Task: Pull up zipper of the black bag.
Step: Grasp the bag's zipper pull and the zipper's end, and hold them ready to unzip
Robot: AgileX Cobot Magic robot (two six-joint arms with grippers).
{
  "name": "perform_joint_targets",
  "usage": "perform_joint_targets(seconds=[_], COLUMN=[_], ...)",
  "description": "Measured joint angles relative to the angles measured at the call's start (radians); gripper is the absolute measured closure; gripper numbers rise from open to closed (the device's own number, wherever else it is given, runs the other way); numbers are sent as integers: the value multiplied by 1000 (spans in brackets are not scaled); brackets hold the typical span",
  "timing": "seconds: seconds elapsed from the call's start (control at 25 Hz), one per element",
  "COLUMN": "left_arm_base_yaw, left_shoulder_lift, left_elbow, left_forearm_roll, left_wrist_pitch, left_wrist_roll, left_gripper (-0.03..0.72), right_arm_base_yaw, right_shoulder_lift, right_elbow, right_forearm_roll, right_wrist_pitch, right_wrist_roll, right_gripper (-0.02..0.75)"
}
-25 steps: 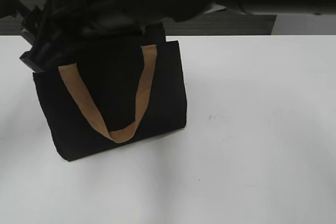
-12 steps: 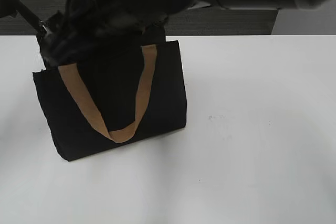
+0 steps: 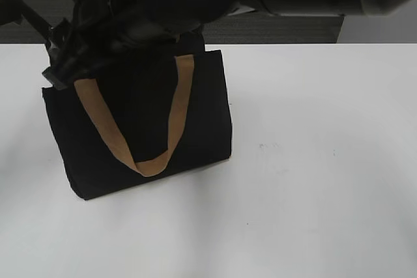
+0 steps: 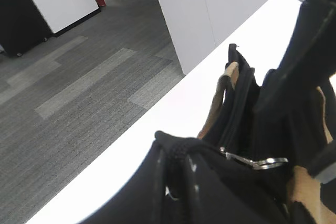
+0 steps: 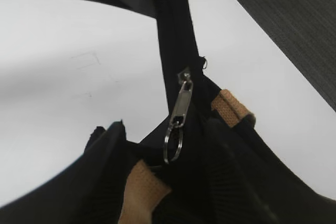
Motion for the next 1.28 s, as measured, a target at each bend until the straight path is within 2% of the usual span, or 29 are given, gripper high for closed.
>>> perform_joint_targets(seconds=[1.12, 1.28], left_arm_base_yaw=[0, 0], left_shoulder_lift=[2, 2], left_elbow=[0, 0], left_forearm_roll=[-8, -8], left_wrist_pitch=[24, 25], left_wrist_roll=[-2, -2], left_gripper=[659, 659], right_arm_base_yaw=[-14, -14], right_shoulder_lift=[64, 65], right_elbow=[0, 0], right_forearm_roll=[0, 0], right_wrist_pitch=[-53, -53], right_wrist_roll=[-28, -28], right_gripper=[368, 426])
